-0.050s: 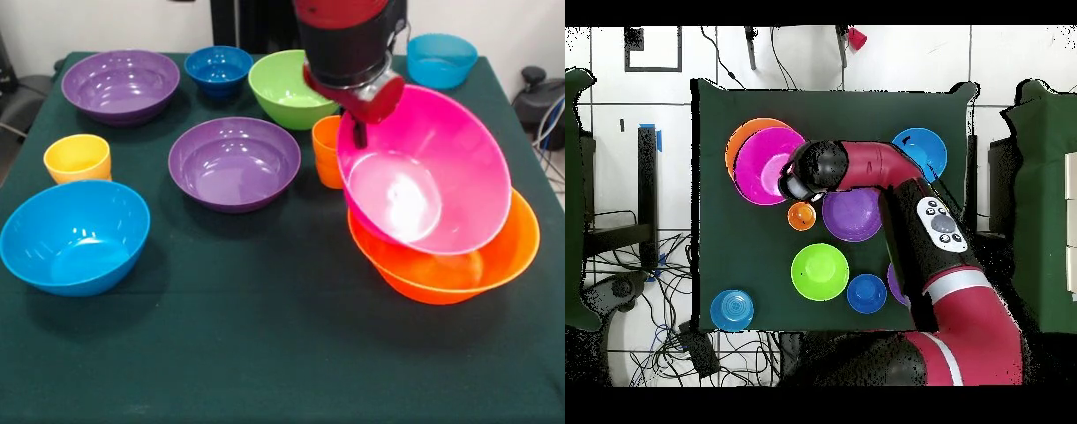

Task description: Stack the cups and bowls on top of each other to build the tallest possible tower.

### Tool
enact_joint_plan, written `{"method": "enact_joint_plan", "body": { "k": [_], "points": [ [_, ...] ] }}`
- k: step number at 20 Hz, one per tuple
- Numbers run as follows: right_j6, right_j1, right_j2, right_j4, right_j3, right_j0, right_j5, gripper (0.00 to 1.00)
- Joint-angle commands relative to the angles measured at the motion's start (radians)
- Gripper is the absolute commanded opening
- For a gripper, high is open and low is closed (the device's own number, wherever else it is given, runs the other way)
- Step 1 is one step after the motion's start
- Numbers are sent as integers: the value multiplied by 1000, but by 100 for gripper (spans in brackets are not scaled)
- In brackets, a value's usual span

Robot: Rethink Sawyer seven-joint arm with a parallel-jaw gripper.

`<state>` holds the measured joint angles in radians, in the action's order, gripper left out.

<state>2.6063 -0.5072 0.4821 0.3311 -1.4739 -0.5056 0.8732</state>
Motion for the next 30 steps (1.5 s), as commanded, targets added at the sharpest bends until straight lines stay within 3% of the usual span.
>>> {"method": "enact_joint_plan", "body": {
  "k": [1,4,12,18,21,30],
  "points": [
    [-287,46,35,105,117,19,49,0],
    [-230,3,14,124,70,53,-27,0],
    [-118,-26,-16,128,32,121,-74,0],
    [-64,-76,-5,48,-14,144,-37,0],
    [-27,-100,-24,43,-33,176,-41,0],
    [14,-53,-51,53,-30,214,-141,0]
  ]
}}
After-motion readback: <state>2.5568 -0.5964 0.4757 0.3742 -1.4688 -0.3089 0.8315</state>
